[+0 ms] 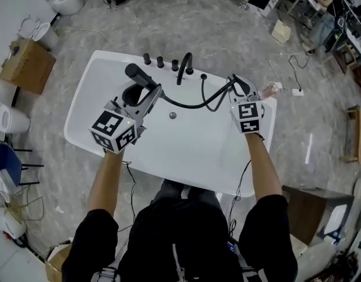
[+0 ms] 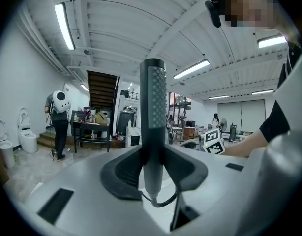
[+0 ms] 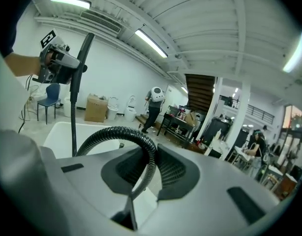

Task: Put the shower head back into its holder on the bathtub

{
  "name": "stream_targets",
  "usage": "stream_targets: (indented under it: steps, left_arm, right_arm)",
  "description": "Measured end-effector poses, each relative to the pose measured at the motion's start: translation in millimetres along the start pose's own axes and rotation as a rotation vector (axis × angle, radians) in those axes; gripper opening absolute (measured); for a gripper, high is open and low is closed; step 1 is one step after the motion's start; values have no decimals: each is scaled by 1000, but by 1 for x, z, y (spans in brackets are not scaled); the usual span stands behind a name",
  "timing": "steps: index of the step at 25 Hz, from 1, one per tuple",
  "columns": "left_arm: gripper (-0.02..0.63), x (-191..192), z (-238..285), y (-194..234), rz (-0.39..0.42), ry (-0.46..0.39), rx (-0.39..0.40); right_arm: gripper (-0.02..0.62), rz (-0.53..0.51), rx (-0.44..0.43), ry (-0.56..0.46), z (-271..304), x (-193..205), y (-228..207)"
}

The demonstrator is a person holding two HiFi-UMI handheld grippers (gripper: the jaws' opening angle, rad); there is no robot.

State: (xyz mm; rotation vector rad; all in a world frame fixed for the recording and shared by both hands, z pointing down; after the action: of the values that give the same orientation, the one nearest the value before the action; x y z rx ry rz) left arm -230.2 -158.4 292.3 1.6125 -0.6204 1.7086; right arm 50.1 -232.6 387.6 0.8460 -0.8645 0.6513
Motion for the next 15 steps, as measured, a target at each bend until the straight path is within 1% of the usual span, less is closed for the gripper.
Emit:
stream_targets:
  steps: [5, 9, 12, 15]
  left_arm:
    - [150, -20, 14, 6, 22, -35, 28]
    - [150, -32, 22, 8, 31, -60, 34]
    - [150, -36, 24, 8, 25, -72, 35]
    - [150, -38, 28, 7, 23, -74, 40]
  right_arm:
    - [71, -44, 44, -59, 7, -43, -23]
    - [71, -59, 71, -106, 8, -72, -40]
    - [71, -59, 82, -131, 7, -87, -46]
    - [71, -46, 92, -142, 9, -92, -51]
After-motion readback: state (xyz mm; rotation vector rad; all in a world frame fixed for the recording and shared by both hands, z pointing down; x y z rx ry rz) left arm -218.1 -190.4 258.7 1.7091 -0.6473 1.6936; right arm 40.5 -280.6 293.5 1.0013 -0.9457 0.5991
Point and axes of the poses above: the fingertips, and each gripper's own axes: z forward along the fingers, y to its left, x out of its underside, the point moved 5 cm from there along -z, backward along the fingers, and after that the axes turned 2 degrees about y, right-handed, at the moved point
